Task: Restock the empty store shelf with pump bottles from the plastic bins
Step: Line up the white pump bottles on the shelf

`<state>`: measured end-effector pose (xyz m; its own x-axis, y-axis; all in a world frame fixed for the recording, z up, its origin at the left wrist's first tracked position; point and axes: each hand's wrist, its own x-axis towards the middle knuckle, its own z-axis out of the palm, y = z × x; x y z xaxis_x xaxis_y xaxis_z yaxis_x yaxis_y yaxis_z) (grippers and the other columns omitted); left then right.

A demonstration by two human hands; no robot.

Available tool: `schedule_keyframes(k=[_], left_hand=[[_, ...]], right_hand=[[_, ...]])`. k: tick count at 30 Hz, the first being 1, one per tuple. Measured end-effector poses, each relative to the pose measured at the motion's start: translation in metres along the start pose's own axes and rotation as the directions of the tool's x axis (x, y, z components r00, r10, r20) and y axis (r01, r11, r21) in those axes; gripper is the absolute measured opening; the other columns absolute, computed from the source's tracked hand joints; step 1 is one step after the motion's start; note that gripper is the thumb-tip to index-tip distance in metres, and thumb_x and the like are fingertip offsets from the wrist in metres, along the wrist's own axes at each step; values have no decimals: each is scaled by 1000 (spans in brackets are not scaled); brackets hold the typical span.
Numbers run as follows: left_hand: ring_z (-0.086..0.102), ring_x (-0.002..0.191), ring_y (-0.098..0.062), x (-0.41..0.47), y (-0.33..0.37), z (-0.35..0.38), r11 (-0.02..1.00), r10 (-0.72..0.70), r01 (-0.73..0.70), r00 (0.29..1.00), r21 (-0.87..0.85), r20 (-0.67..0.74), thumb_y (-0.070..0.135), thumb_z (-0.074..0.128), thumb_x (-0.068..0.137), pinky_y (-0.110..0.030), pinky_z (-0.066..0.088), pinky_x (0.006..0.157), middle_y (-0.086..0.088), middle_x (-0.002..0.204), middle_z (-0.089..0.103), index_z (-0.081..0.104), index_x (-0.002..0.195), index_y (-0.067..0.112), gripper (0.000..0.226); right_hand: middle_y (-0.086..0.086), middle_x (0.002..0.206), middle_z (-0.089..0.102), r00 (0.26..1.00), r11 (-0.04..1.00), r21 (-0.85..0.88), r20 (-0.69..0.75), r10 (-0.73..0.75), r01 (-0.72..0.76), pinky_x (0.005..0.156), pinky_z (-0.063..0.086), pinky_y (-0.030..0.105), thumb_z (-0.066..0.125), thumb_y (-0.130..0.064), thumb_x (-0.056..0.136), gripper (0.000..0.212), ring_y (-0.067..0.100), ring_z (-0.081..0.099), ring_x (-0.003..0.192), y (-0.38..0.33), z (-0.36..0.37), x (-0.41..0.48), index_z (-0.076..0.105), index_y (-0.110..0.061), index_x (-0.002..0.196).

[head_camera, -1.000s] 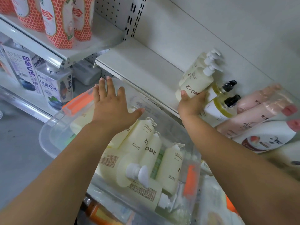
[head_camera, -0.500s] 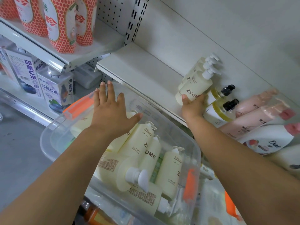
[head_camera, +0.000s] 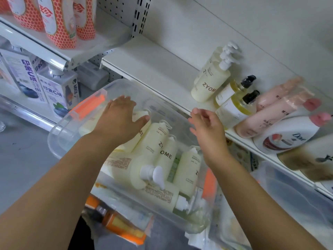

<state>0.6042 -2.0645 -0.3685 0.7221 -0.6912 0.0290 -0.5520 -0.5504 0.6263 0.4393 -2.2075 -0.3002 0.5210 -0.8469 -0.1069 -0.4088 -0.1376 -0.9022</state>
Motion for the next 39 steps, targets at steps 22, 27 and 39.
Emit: schedule_keyframes(k=[22,27,39], left_hand=[[57,112,-17,-39,-30,-47,972,-92,67,990,-224,-104,50,61,91,-23,36,90,-1,121,66,69,120,21,42],[59,101,-25,-38,-30,-43,978,-87,60,988,-199,-128,47,53,97,-32,26,94,-5,85,66,73,102,15,38],[54,87,-20,-37,-28,-30,994,-19,4,991,-111,-136,58,47,94,-33,45,76,-8,100,69,69,115,18,50]], right_hand=[[-28,104,58,974,999,-33,225,37,-30,78,55,9,96,-33,62,75,-12,60,94,19,58,-130,53,-46,121],[-16,113,63,995,996,77,97,33,-41,77,59,20,95,-25,64,69,-2,68,94,10,45,-129,54,-43,118],[4,98,78,903,846,317,132,409,-429,84,62,42,86,-43,75,48,19,76,89,3,27,-64,69,-14,110]])
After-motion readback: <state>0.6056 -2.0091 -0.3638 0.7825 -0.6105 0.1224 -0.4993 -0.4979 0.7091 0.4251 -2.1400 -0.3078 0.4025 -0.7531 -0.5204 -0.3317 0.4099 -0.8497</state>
